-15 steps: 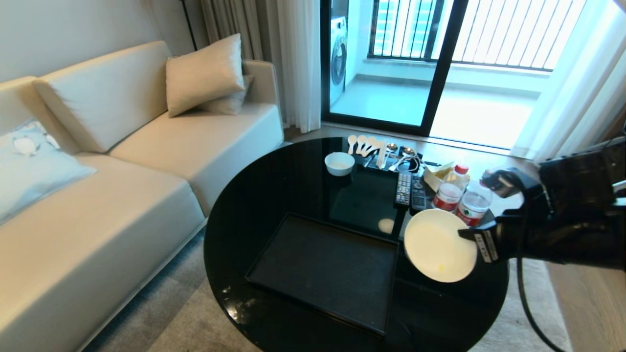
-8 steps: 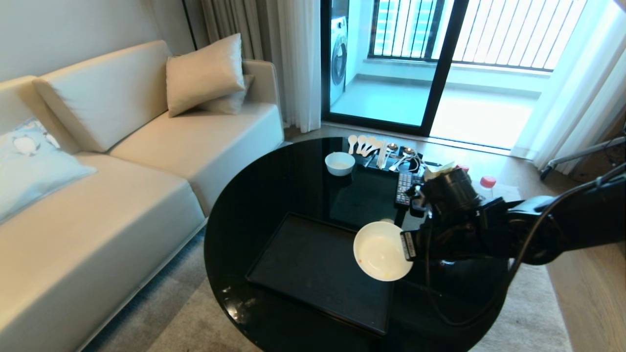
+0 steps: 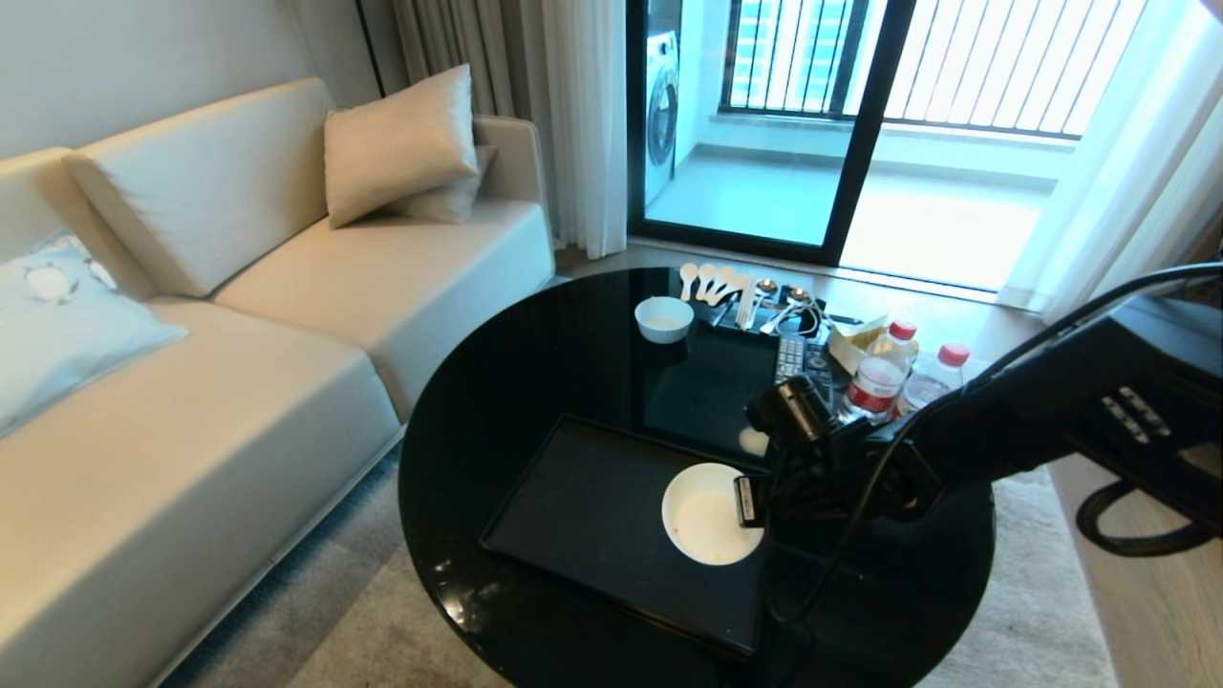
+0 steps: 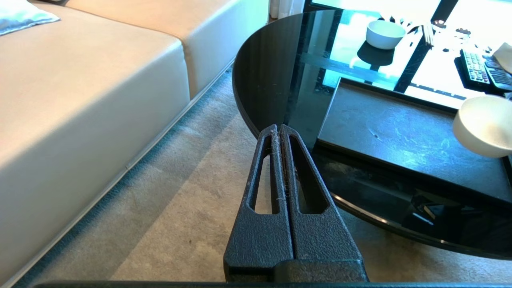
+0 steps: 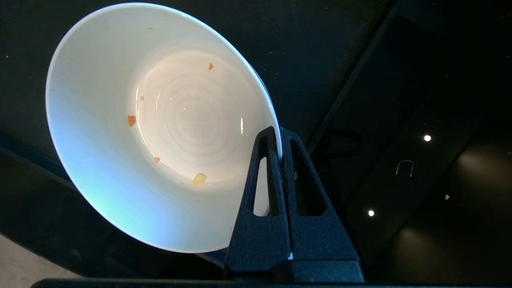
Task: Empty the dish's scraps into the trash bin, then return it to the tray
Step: Put the bowl back to the table
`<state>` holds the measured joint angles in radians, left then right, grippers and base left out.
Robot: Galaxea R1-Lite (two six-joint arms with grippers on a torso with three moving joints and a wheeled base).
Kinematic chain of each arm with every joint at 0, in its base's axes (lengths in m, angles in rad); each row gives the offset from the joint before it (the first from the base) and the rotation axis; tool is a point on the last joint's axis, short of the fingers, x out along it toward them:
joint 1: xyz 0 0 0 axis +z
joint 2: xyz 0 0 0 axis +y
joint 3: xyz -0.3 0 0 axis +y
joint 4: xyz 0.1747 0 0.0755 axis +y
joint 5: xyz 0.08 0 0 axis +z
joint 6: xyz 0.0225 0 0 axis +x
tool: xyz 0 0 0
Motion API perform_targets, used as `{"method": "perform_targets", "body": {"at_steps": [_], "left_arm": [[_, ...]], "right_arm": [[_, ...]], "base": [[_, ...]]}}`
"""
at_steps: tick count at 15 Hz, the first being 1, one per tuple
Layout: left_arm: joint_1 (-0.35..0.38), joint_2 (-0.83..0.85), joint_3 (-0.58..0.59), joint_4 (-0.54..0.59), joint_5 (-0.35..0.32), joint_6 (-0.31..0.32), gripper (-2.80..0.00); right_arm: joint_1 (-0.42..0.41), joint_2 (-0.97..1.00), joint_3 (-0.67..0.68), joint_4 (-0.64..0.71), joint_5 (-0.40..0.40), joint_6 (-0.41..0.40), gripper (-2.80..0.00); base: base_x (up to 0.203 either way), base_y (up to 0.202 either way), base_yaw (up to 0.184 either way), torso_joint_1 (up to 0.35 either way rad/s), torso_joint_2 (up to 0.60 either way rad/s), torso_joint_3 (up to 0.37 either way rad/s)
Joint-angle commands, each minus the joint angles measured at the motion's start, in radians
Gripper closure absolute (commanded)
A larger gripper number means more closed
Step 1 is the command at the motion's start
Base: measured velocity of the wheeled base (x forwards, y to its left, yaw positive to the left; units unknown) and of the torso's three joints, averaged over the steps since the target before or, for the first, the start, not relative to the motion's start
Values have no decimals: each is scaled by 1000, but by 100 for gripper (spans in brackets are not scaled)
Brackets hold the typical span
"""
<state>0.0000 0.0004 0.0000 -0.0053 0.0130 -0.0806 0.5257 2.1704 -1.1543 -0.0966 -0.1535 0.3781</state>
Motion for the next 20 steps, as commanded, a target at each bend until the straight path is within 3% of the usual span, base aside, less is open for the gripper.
{"method": "perform_targets", "body": {"at_steps": [1, 12, 18, 19, 20], "left_arm": [[0, 0, 0, -1, 1, -1, 0], [0, 0, 0, -1, 1, -1, 0], [0, 0, 0, -1, 1, -1, 0], [0, 0, 0, -1, 1, -1, 0], [0, 0, 0, -1, 1, -1, 0]], "right_arm": [[-3, 54, -32, 0, -1, 8, 0], [-44, 164, -175, 36, 0, 39, 0], [-52, 177, -185, 44, 0, 41, 0], [-52, 175, -185, 42, 0, 41, -280], [-52, 171, -185, 41, 0, 41, -280]], "base": [[0, 0, 0, 0, 0, 0], [0, 0, 0, 0, 0, 0], [0, 0, 0, 0, 0, 0], [0, 0, 0, 0, 0, 0], [0, 0, 0, 0, 0, 0]]}}
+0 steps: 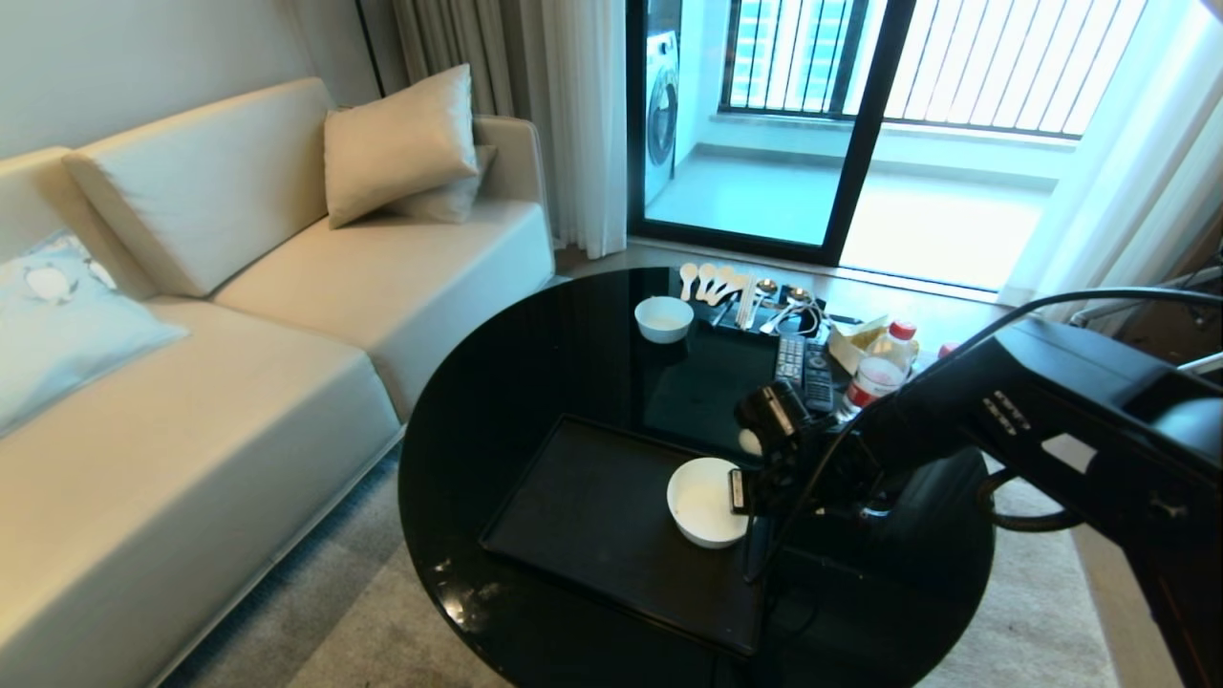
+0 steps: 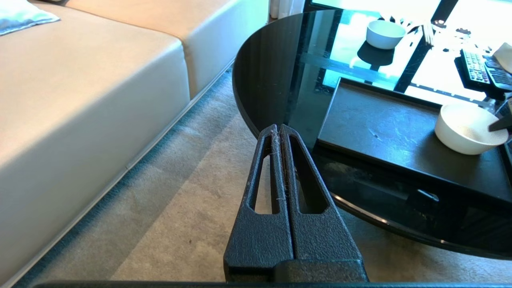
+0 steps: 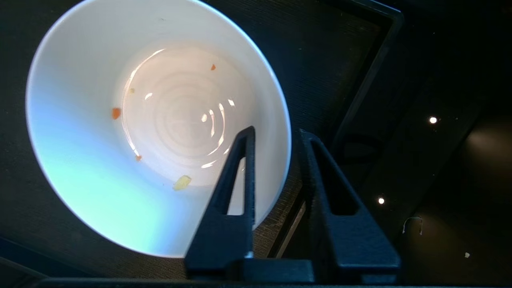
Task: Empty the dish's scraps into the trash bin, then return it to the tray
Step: Put the bowl back to the table
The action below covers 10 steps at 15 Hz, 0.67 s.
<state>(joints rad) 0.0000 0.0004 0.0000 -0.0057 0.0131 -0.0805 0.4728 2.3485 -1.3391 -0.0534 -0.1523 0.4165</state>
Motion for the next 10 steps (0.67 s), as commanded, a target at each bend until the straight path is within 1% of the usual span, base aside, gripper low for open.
{"method": "perform_targets", "body": {"at_steps": [1, 7, 10], "left_arm": [[0, 0, 0, 0, 1, -1, 0], [0, 0, 0, 0, 1, -1, 0], [0, 0, 0, 0, 1, -1, 0]], "right_arm": [[1, -12, 0, -2, -1, 7, -280], [3, -133, 8, 1, -5, 4, -280], [2, -243, 69, -1, -7, -9, -280]], "base": [[0, 0, 0, 0, 0, 0], [0, 0, 0, 0, 0, 0], [0, 0, 0, 0, 0, 0]]}}
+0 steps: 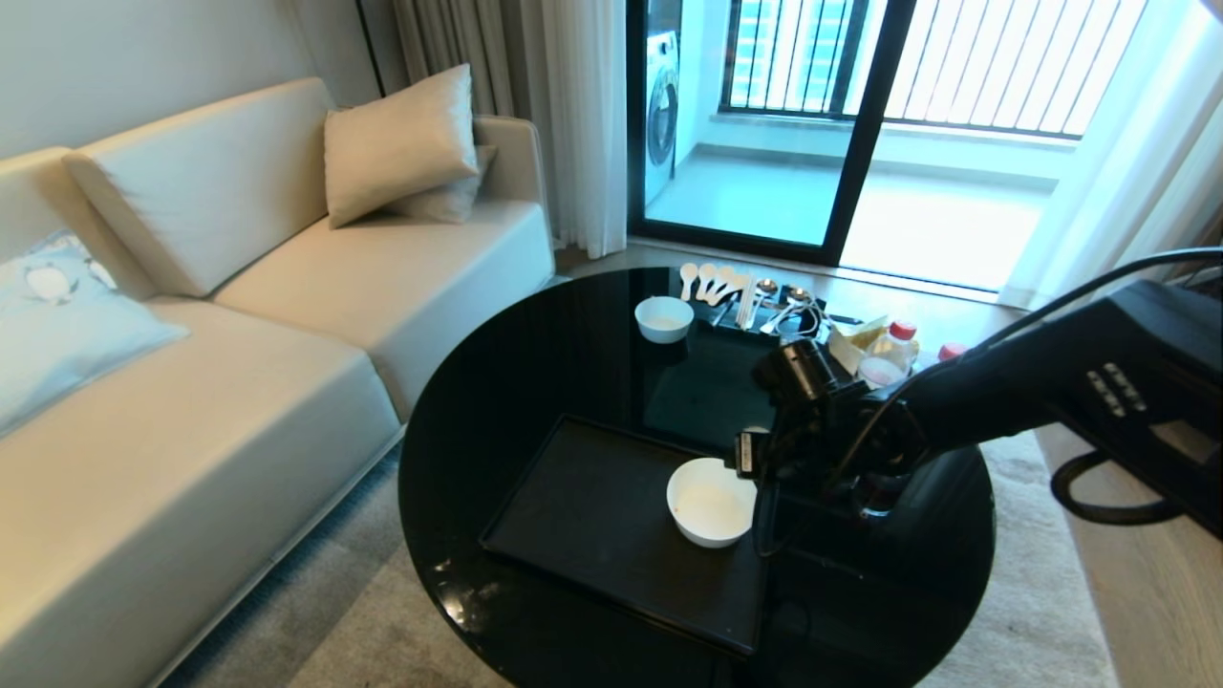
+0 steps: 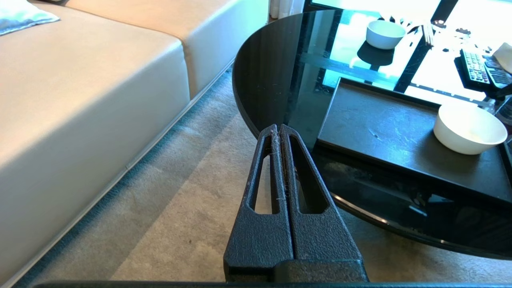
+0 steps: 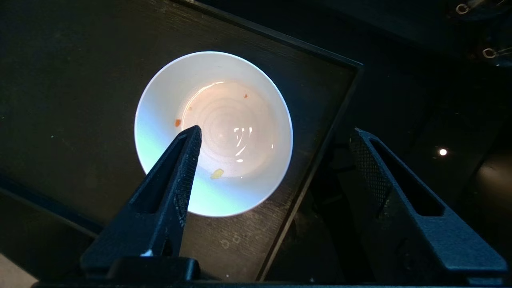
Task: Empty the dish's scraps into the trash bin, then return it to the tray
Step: Put the bowl back to the table
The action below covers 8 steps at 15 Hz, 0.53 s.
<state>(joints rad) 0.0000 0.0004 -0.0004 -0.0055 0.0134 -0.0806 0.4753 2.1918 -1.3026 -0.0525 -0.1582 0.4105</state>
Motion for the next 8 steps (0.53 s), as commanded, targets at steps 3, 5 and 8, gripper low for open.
{"method": "perform_targets", "body": {"at_steps": [3, 5, 8], "left_arm": [[0, 0, 0, -1, 0, -1, 0], [0, 0, 0, -1, 0, -1, 0], [0, 0, 0, -1, 0, -1, 0]], "right_arm": [[-1, -220, 136, -11, -20, -14, -280], [-6, -327, 218, -13, -43, -20, -280], [-24, -490, 371, -27, -70, -40, 0]], "base": [[0, 0, 0, 0, 0, 0], [0, 0, 0, 0, 0, 0], [0, 0, 0, 0, 0, 0]]}}
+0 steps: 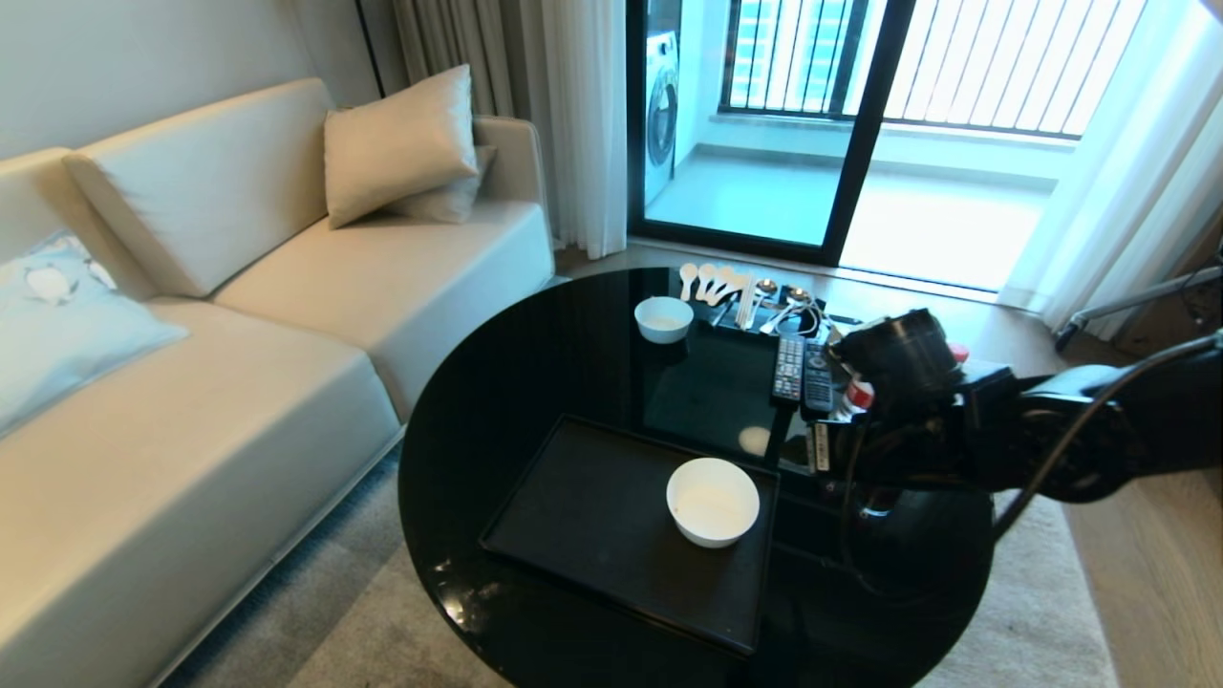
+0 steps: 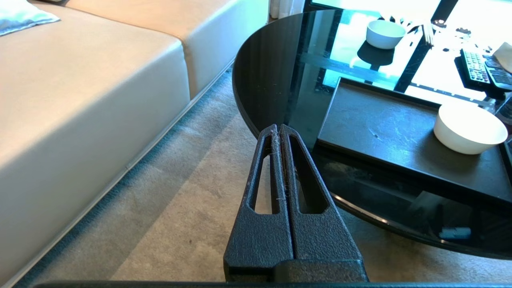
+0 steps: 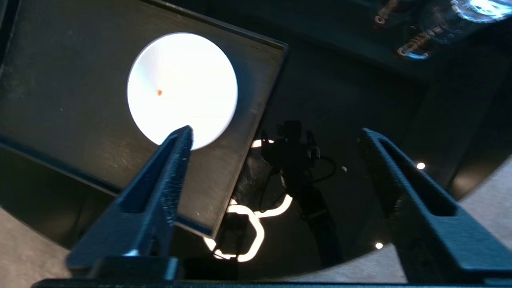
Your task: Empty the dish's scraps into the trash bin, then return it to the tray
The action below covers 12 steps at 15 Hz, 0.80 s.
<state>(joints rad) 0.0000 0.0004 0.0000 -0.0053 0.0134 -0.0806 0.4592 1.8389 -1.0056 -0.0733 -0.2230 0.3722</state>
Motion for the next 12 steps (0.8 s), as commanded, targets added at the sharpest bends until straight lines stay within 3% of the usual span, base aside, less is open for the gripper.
{"method": "perform_targets", "body": {"at_steps": [1, 12], "left_arm": [[0, 0, 0, -1, 0, -1, 0], [0, 0, 0, -1, 0, -1, 0]], "right_arm": [[-13, -197, 124, -13, -10, -10, 0], [-79, -789, 596, -76, -135, -157, 0]], "base": [[0, 0, 0, 0, 0, 0], [0, 0, 0, 0, 0, 0]]}}
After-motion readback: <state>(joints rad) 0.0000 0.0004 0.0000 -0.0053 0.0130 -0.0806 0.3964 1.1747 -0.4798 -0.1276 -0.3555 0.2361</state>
